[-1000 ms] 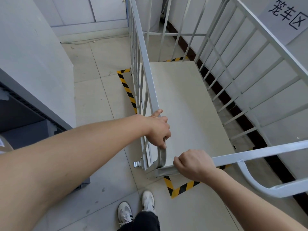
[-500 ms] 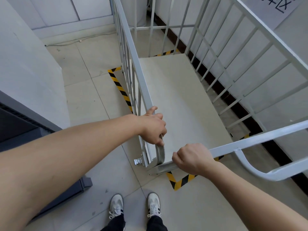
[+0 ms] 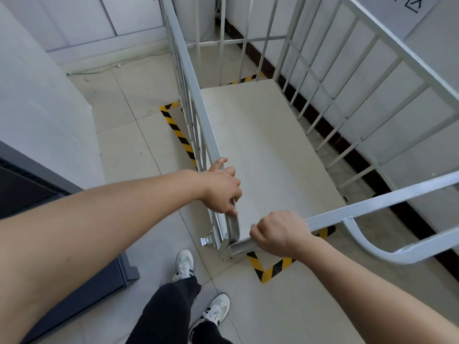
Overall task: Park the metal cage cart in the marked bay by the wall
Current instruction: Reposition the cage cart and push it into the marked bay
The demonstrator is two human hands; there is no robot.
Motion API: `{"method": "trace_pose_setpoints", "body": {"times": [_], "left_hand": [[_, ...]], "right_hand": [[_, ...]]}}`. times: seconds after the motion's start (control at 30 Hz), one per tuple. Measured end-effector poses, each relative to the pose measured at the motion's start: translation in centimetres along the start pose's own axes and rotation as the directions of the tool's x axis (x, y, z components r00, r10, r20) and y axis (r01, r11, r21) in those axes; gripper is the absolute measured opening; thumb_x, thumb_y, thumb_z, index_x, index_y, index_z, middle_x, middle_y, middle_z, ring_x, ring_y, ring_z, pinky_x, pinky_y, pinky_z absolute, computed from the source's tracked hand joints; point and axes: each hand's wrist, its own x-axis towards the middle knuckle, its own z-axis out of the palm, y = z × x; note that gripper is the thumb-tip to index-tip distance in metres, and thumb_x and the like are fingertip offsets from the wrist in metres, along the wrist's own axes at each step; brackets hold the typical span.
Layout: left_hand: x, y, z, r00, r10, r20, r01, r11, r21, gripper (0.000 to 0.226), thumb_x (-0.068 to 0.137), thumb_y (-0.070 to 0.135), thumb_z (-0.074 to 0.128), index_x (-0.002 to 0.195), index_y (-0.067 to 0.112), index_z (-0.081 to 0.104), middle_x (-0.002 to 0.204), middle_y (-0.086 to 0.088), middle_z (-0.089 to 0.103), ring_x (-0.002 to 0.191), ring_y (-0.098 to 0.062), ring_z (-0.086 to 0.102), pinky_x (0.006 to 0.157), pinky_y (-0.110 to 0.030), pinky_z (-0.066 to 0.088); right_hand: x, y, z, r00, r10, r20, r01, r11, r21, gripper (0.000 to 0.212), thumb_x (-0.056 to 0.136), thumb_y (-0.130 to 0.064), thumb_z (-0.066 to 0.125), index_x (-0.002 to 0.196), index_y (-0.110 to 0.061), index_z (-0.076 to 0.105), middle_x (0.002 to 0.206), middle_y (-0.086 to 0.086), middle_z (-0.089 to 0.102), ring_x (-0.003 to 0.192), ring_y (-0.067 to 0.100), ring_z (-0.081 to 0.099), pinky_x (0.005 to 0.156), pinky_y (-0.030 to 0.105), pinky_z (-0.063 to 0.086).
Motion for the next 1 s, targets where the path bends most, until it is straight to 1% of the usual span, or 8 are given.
{"method": "trace_pose_setpoints", "body": {"times": [0.3,0.5,0.6,0.67,0.77,0.83,0.93,1.0], "left_hand": [[-0.1,0.0,-0.1,1.000,0.017,-0.007,-0.017,1.000,-0.008,0.043,0.093,0.052,0.039,0.117,0.023,0.061,0.115,-0.001,0.056,0.129,-0.024,0.031,0.115,-0.056,-0.008],[-0.1,-0.1,0.3,0.999,0.044,-0.031,-0.044,0.999,0.012,0.044,0.094,0.052,0.037,0.117,0.022,0.059,0.114,-0.001,0.056,0.127,-0.025,0.033,0.115,-0.056,-0.006],[0.0,-0.5,0.6,0.997,0.063,-0.044,-0.062,0.998,0.023,0.044,0.094,0.052,0.037,0.117,0.022,0.059,0.113,-0.002,0.055,0.125,-0.025,0.034,0.115,-0.056,-0.004],[-0.1,-0.7,0.4,0.997,0.068,-0.045,-0.067,0.997,0.027,0.044,0.094,0.052,0.036,0.117,0.021,0.059,0.114,-0.002,0.055,0.125,-0.025,0.034,0.115,-0.055,-0.004],[-0.4,-0.7,0.0,0.997,0.070,-0.037,-0.070,0.998,0.007,0.044,0.095,0.051,0.037,0.117,0.021,0.059,0.114,-0.002,0.055,0.125,-0.025,0.034,0.115,-0.055,-0.005],[-0.3,-0.6,0.1,0.997,0.071,-0.037,-0.071,0.997,0.002,0.044,0.095,0.051,0.037,0.116,0.021,0.059,0.114,-0.002,0.055,0.125,-0.025,0.034,0.115,-0.054,-0.006],[-0.2,-0.5,0.5,0.995,0.072,-0.062,-0.071,0.997,0.004,0.044,0.094,0.051,0.037,0.116,0.021,0.060,0.114,-0.001,0.055,0.125,-0.024,0.035,0.115,-0.054,-0.006],[-0.1,-0.7,0.7,0.995,0.074,-0.072,-0.074,0.997,-0.002,0.044,0.094,0.051,0.036,0.116,0.021,0.060,0.113,-0.001,0.055,0.124,-0.024,0.035,0.115,-0.054,-0.005]], "right_hand": [[0.0,0.2,0.1,1.000,-0.017,0.001,0.017,1.000,-0.013,0.053,0.094,-0.039,0.027,0.053,-0.008,0.035,0.050,0.007,0.038,0.047,0.023,0.035,0.048,0.032,0.029],[-0.4,0.1,-0.2,0.999,-0.052,0.014,0.052,0.998,-0.029,0.052,0.096,-0.037,0.025,0.052,-0.009,0.032,0.049,0.006,0.033,0.044,0.021,0.027,0.045,0.032,0.021],[-0.4,0.0,-0.4,0.998,-0.059,0.001,0.059,0.997,-0.055,0.052,0.090,-0.039,0.013,0.053,-0.007,0.029,0.048,0.007,0.030,0.042,0.021,0.023,0.044,0.032,0.015],[-0.1,-0.1,-0.5,0.997,-0.074,-0.001,0.074,0.995,-0.063,0.051,0.083,-0.041,0.006,0.053,-0.006,0.028,0.048,0.007,0.030,0.041,0.021,0.023,0.044,0.032,0.014],[-0.1,-0.1,-0.8,0.998,-0.056,0.025,0.057,0.997,-0.057,0.052,0.094,-0.038,0.021,0.053,-0.006,0.030,0.049,0.007,0.032,0.042,0.021,0.024,0.044,0.032,0.017],[-0.2,-0.3,-1.0,0.998,-0.044,0.034,0.046,0.997,-0.056,0.052,0.096,-0.036,0.027,0.054,-0.007,0.030,0.050,0.007,0.032,0.043,0.021,0.025,0.045,0.032,0.016],[-0.2,-0.3,-1.1,0.999,-0.019,0.049,0.022,0.998,-0.055,0.051,0.096,-0.035,0.027,0.054,-0.006,0.030,0.050,0.007,0.033,0.044,0.021,0.024,0.045,0.033,0.015],[-0.2,-0.2,-0.9,0.998,-0.021,0.052,0.024,0.998,-0.066,0.051,0.094,-0.038,0.022,0.056,-0.005,0.029,0.050,0.007,0.032,0.043,0.021,0.023,0.045,0.033,0.013]]}}
